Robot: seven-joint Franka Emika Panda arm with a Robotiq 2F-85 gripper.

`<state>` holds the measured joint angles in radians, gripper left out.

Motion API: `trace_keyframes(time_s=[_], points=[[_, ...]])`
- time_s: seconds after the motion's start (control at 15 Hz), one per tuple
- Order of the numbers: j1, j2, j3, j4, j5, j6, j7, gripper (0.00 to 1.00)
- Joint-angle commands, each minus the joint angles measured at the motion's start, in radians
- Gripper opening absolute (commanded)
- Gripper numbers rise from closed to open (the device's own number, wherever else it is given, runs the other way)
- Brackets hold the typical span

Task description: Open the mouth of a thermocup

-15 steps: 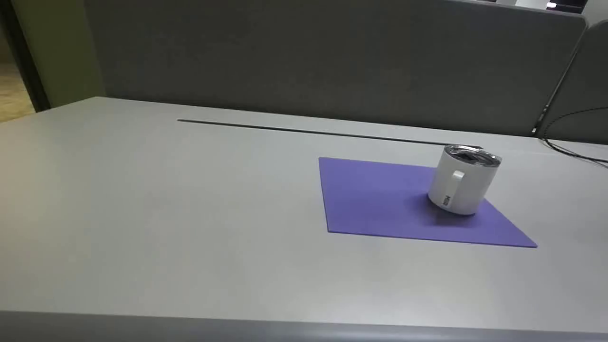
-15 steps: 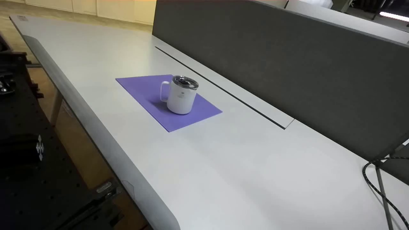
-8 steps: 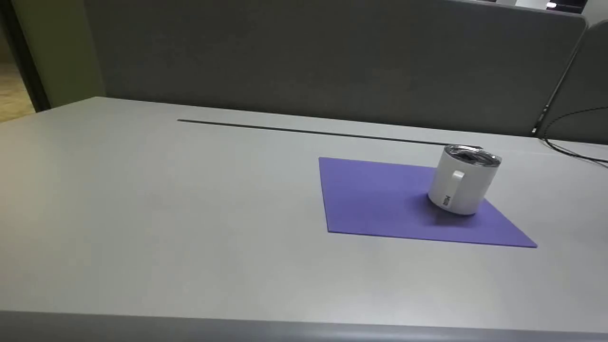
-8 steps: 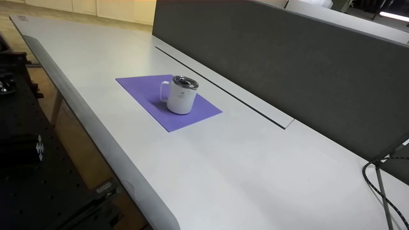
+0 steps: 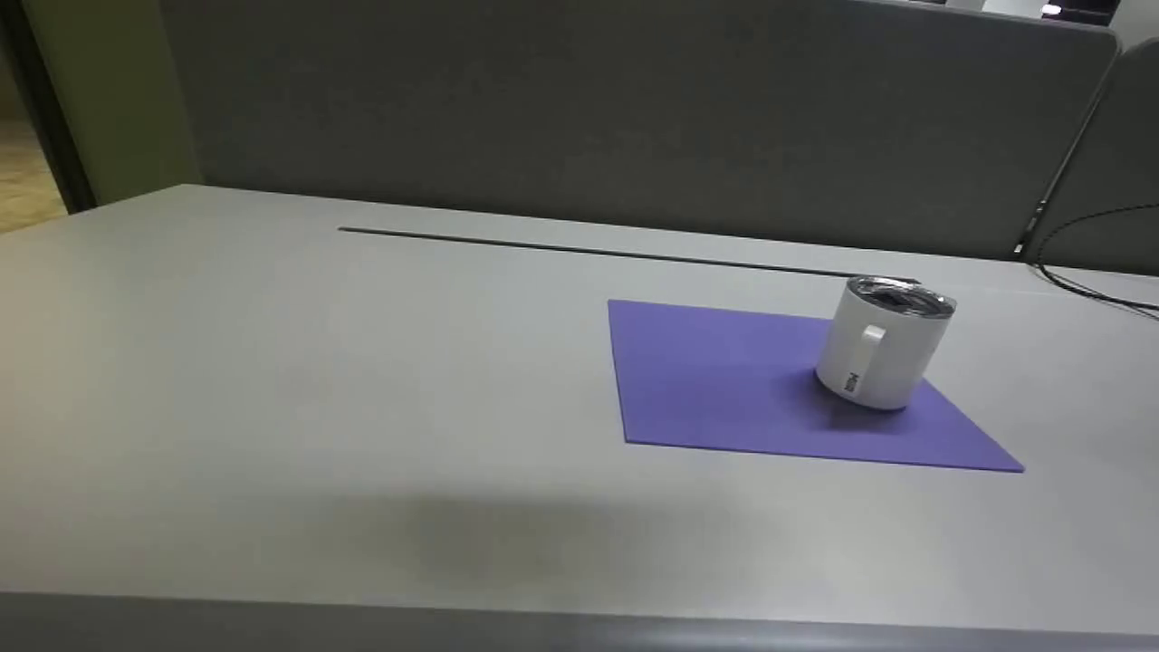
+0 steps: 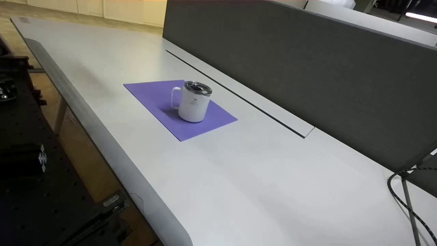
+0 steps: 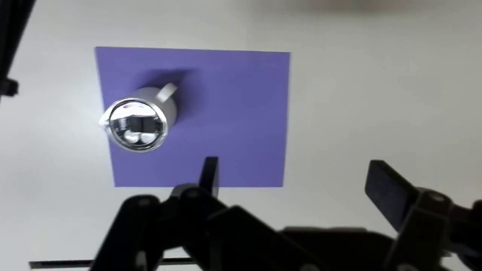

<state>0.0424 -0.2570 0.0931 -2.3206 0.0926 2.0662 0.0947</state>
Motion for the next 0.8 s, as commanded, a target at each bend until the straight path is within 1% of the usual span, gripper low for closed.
trace_keyframes(time_s=[0.0, 0.13, 0.27, 0.33, 0.4, 0.53, 0.73], points=[[-0.067, 0.172, -0.07, 0.129, -0.144, 0.015, -0.082, 1.0], [-0.102, 0.242, -0.107, 0.172, -0.242, 0.031, -0.094, 1.0], [-0.126, 0.29, -0.136, 0.191, -0.376, 0.095, -0.04, 1.0], [-0.131, 0.313, -0.148, 0.222, -0.375, 0.05, 0.033, 1.0], [-0.12, 0.268, -0.144, 0.156, -0.333, 0.089, -0.055, 1.0], [-0.13, 0.305, -0.16, 0.186, -0.351, 0.086, -0.024, 1.0], [-0.127, 0.313, -0.159, 0.199, -0.352, 0.079, -0.01, 1.0]])
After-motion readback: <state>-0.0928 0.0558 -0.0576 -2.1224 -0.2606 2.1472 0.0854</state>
